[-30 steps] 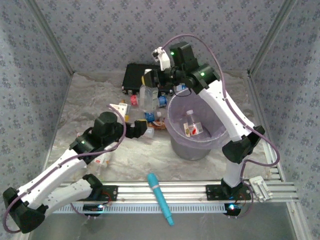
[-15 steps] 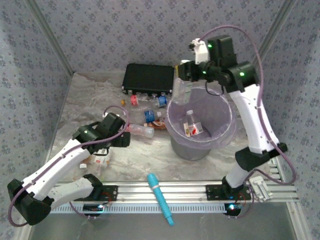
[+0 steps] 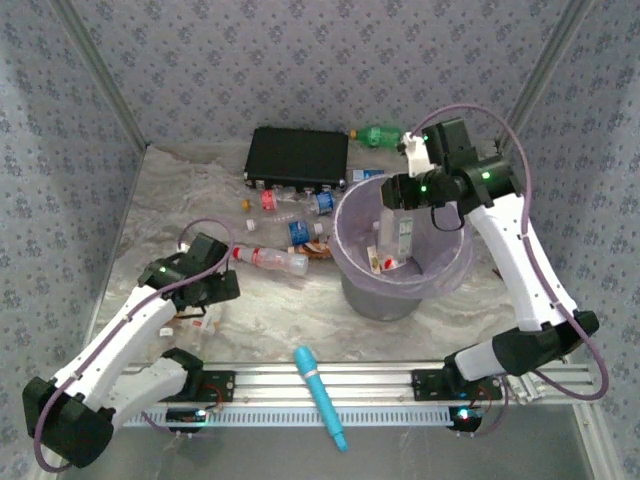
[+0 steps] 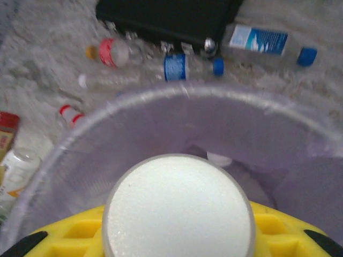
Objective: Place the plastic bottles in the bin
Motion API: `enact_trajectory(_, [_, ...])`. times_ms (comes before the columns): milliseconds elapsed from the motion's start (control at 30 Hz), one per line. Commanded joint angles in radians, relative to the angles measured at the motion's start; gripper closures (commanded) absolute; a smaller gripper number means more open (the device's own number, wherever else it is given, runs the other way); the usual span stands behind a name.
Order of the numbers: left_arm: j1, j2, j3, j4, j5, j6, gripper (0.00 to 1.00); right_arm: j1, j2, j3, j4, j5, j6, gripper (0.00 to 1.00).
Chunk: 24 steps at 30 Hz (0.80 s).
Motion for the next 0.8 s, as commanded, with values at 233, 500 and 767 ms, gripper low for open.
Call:
enact_trajectory(233, [0.005, 0.002, -0.11, 0.092, 0.022, -0.063, 0.03, 0.046, -0.061, -0.311, 0.182, -0.066, 0.084, 0.75])
enact_trajectory(500, [0.004, 0.019, -0.126, 0.097, -0.008, -0.05, 0.0, 0.05, -0.116, -0.496, 0.325, -0.047, 0.155, 0.72])
enact_trajectory(767, [0.004, 0.056, -0.133, 0.081, -0.083, -0.079, 0.0, 0.055, -0.121, -0.538, 0.353, -0.067, 0.18, 0.41])
